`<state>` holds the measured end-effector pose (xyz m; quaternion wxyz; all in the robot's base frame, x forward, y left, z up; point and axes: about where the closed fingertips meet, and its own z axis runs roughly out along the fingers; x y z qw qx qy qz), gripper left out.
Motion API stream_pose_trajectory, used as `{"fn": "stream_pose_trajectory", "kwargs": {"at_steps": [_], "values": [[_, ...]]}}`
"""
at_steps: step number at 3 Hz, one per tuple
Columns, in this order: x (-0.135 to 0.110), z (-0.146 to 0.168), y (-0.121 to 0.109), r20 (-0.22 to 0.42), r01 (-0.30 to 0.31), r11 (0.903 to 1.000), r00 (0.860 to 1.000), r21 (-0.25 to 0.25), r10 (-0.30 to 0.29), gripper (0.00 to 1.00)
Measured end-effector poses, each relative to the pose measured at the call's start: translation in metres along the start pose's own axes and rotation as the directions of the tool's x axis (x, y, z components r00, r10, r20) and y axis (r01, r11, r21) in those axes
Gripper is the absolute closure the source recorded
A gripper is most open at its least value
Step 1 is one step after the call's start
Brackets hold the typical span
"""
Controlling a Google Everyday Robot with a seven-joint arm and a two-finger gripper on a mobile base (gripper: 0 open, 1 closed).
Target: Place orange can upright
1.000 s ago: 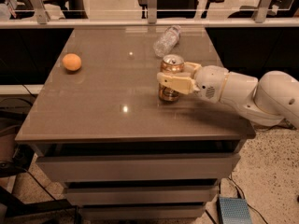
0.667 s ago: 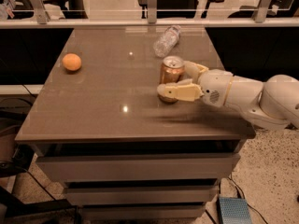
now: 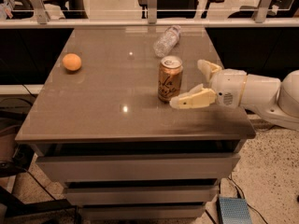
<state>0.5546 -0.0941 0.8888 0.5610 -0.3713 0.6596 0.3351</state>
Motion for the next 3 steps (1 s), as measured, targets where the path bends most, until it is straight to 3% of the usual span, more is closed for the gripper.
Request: {"fn": "stream_pose_trajectory", "kwargs": {"at_steps": [1, 2, 3], "values": [[0.008, -0.043, -0.013, -0.056, 0.039, 0.998, 0.998, 0.049, -0.037, 0.0], [0.025, -0.091, -0.02, -0.095, 0.021, 0.9907, 0.995, 0.134, -0.008, 0.0], [0.028, -0.1, -0.021, -0.098, 0.017, 0.9885, 0.995, 0.15, -0.003, 0.0]]}}
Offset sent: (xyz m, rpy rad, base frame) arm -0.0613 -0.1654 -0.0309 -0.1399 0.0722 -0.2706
